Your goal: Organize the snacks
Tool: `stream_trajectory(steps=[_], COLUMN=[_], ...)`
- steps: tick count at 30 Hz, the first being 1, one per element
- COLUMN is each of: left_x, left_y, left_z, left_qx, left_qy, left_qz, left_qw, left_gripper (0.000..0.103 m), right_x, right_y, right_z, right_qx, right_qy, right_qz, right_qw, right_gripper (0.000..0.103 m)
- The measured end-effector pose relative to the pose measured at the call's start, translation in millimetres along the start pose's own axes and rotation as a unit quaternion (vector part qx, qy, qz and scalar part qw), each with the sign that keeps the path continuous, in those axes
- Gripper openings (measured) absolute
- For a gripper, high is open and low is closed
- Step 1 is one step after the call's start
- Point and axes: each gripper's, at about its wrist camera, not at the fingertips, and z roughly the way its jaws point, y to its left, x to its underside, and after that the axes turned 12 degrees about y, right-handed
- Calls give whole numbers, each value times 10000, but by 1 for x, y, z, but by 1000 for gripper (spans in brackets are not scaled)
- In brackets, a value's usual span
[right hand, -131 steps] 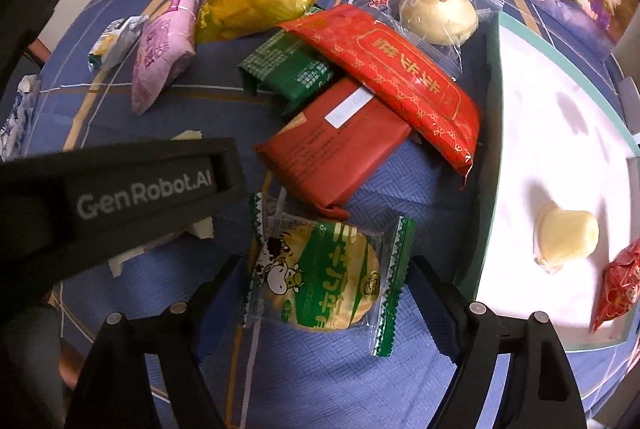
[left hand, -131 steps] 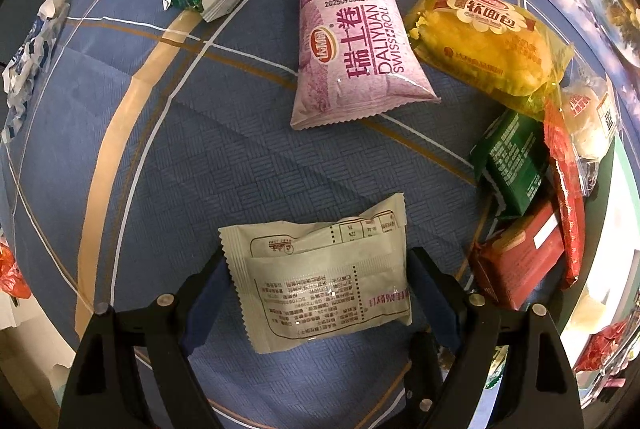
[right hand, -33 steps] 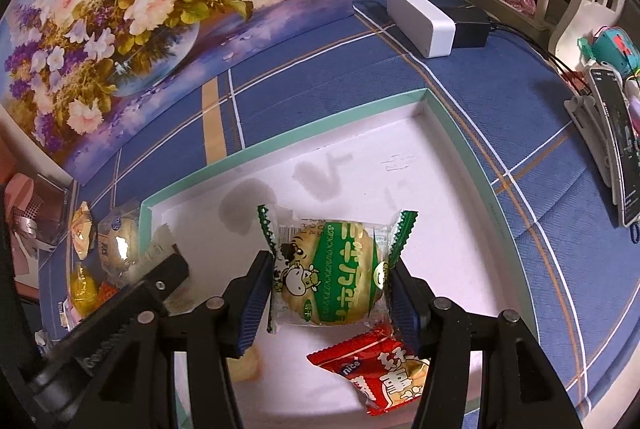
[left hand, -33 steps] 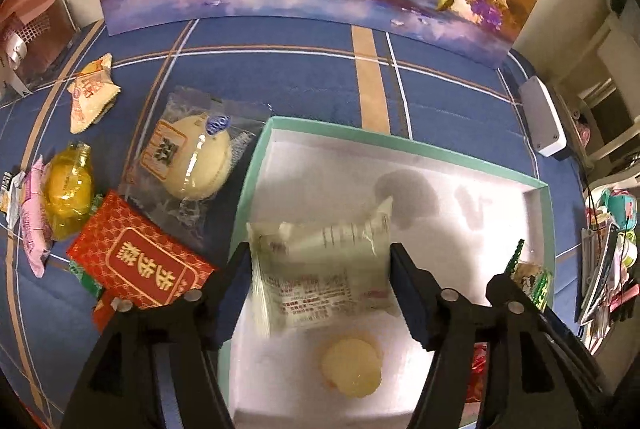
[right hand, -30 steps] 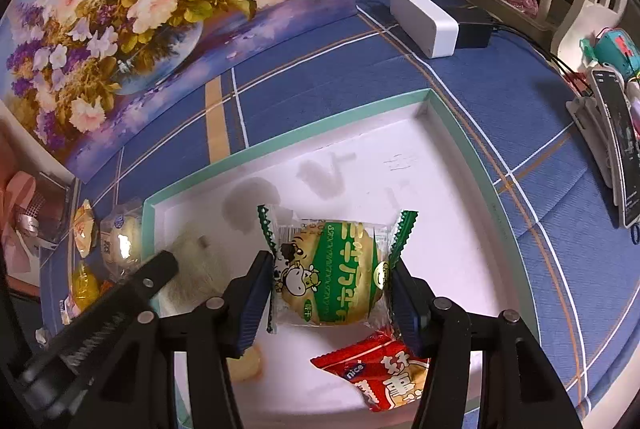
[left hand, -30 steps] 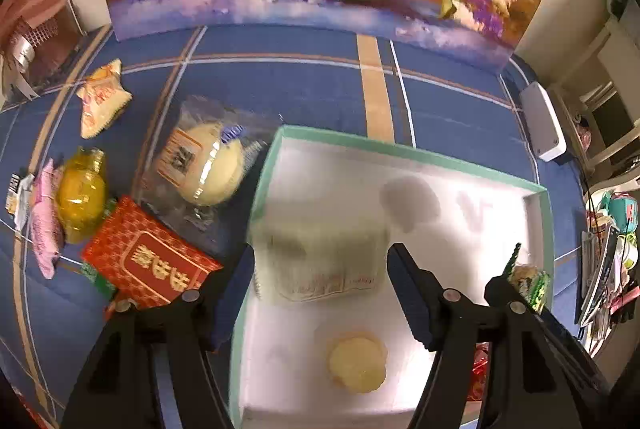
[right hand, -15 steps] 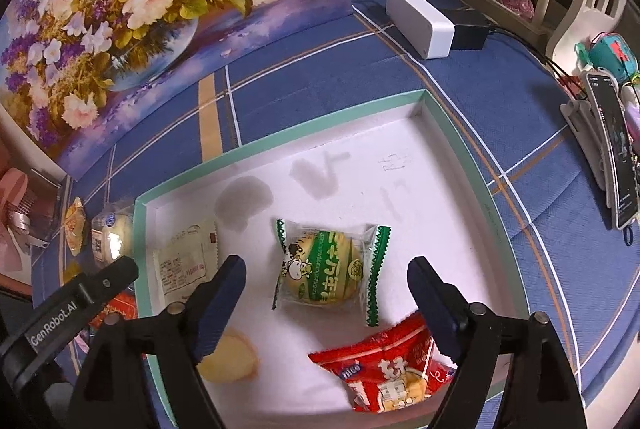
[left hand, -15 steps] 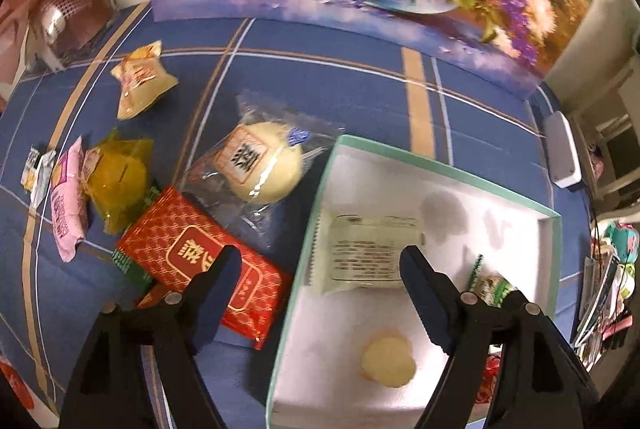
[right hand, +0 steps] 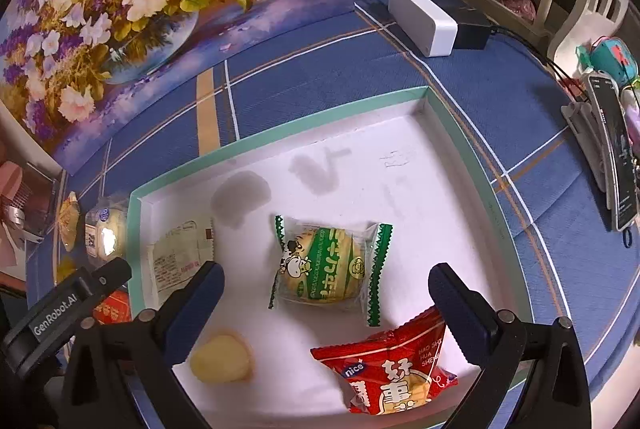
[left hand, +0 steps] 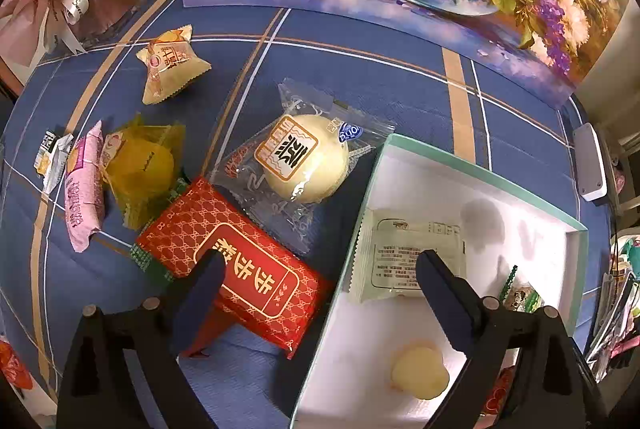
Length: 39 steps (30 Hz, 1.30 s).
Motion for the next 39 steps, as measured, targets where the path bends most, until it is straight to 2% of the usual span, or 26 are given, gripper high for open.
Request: stream_trajectory(steps=[14, 21, 27, 35, 39], left_x=[-1, -2, -3, 0, 3], left_y=[-1, 17, 47, 103, 131], left_z=[-2, -31, -52, -64, -65], left_qx=[-77, 57, 6, -468, -502], left_qy=[42, -202, -334, -464, -465], left_qz=[57, -8, -246, -725, -959], left_qw=[9999, 9998, 9991, 9952, 9930], left_gripper=[96, 96, 96, 96, 96], right_x=[2, 8, 20, 33, 43], right_y=[2, 21, 46, 77, 100], right_z=[-2, -27, -43, -31, -30], right_qx=[55, -101, -281, -28, -182], right_qy=[12, -325, -610, -346, -276], right_qz=[-4, -319, -621, -998, -1254], right_qw=[10000, 9989, 9958, 9944, 9916], right_gripper=[103, 103, 103, 103, 103])
